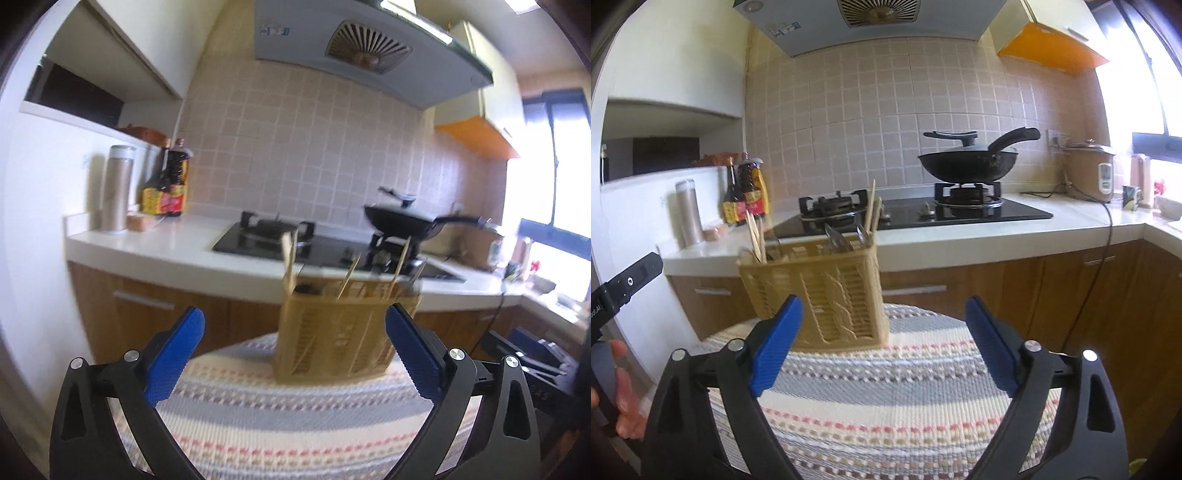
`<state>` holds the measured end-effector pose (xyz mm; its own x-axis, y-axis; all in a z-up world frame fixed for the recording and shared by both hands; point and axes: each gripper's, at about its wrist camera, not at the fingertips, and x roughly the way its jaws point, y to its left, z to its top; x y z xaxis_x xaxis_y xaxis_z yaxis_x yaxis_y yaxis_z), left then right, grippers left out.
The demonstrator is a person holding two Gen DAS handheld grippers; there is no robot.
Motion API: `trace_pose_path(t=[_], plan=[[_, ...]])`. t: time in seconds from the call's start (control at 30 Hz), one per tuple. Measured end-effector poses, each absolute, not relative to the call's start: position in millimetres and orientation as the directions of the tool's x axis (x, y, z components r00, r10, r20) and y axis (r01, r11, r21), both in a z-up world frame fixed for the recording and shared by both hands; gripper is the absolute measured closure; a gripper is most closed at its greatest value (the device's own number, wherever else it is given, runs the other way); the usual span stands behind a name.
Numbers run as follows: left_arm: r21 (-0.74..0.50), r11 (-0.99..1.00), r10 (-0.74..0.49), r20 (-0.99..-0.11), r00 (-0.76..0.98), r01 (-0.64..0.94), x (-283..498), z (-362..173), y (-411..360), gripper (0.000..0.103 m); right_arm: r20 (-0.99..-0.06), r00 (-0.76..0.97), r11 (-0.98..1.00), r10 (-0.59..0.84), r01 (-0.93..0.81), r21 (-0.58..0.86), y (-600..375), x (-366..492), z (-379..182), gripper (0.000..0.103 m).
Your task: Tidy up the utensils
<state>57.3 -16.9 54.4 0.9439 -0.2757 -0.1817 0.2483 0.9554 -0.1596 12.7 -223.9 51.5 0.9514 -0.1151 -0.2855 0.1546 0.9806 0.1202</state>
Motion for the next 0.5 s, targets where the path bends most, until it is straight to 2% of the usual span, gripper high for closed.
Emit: trace_pose_path(t=[0.1, 0.2, 0.33, 0.5], plan=[[-0.138, 0.973, -0.212, -0.195, 0.958, 0.187, 54.2, 36.0, -21.1, 0.008, -0.287, 0.949, 0.98, -0.13, 0.167, 0.108, -217.9, 9.8, 34.7, 0.008], [-0.121, 0.983, -0.157, -0.175, 0.972, 0.137, 48.3, 24.5, -22.6, 0.008, -0.298, 0.942, 0.98, -0.156, 0.185, 0.074, -210.8, 11.1, 24.0, 0.008], [-0.105, 0.987, -0.137, -0.194, 0.971, 0.118, 52.0, 11.8, -24.9, 0.008, -0.28, 0.94, 0.979, -0.193, 0.204, 0.01, -201.4, 11.9, 20.5, 0.008], [0.018, 0.994, -0.098, -0.212, 0.972, 0.104, 53.3, 0.8, -37.8, 0.008, -0.308, 0.935, 0.984, -0.175, 0.177, -0.02, -198.3, 19.3, 15.6, 0.008]])
